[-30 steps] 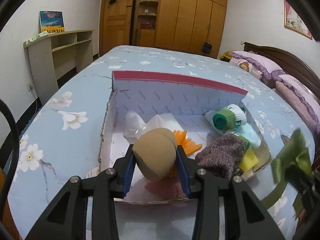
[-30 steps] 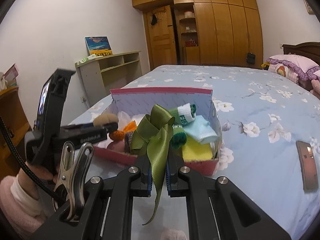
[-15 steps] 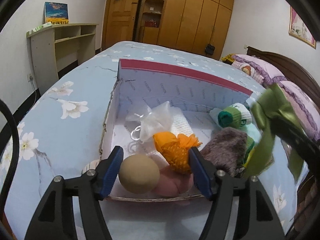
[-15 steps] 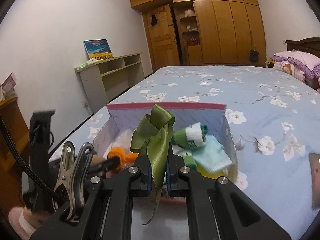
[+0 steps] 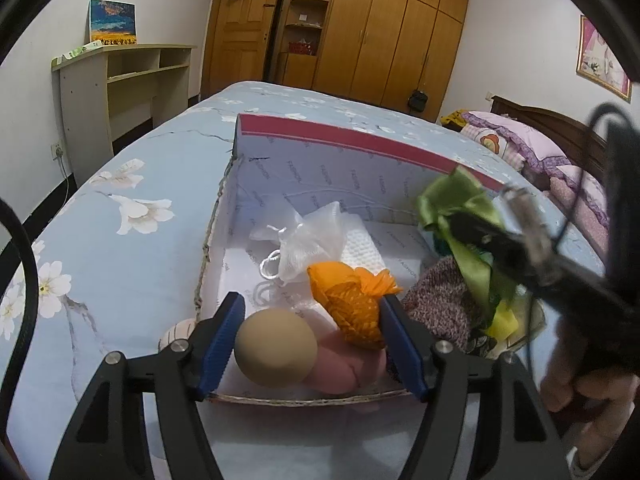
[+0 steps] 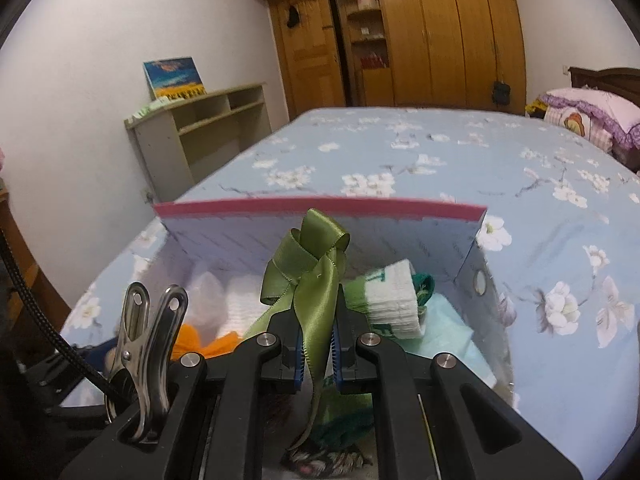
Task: Organize soft objects
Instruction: 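Lower the sponge and ribbon into the box and open both grippers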
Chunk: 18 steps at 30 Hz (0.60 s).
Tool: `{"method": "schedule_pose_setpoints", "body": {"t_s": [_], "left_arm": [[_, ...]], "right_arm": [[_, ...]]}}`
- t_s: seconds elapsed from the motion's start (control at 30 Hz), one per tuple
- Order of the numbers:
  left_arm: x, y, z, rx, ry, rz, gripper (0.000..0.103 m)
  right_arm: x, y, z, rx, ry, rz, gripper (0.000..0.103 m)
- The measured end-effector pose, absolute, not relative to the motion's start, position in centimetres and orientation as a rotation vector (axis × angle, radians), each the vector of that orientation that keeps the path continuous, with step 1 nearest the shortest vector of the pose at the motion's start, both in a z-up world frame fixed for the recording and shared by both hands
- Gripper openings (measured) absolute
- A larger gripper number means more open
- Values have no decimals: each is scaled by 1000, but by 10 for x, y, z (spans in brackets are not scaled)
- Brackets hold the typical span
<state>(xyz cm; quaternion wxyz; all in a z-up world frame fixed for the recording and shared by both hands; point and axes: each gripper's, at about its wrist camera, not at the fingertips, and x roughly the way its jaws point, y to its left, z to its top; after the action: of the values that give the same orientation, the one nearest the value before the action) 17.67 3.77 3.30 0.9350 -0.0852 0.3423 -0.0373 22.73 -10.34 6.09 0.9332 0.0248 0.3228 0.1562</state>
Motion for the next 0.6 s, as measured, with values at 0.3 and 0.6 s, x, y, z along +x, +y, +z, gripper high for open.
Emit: {"method": "schedule_pose_setpoints", "body": {"t_s": [0.3, 0.6], "left_arm": [[176, 37, 35, -183, 699, -76, 73], [169, 39, 46, -182, 682, -69, 73]], "right_arm": [[234, -105, 52, 73, 695, 321, 27], [225, -104, 66, 54, 657, 318, 47]]}}
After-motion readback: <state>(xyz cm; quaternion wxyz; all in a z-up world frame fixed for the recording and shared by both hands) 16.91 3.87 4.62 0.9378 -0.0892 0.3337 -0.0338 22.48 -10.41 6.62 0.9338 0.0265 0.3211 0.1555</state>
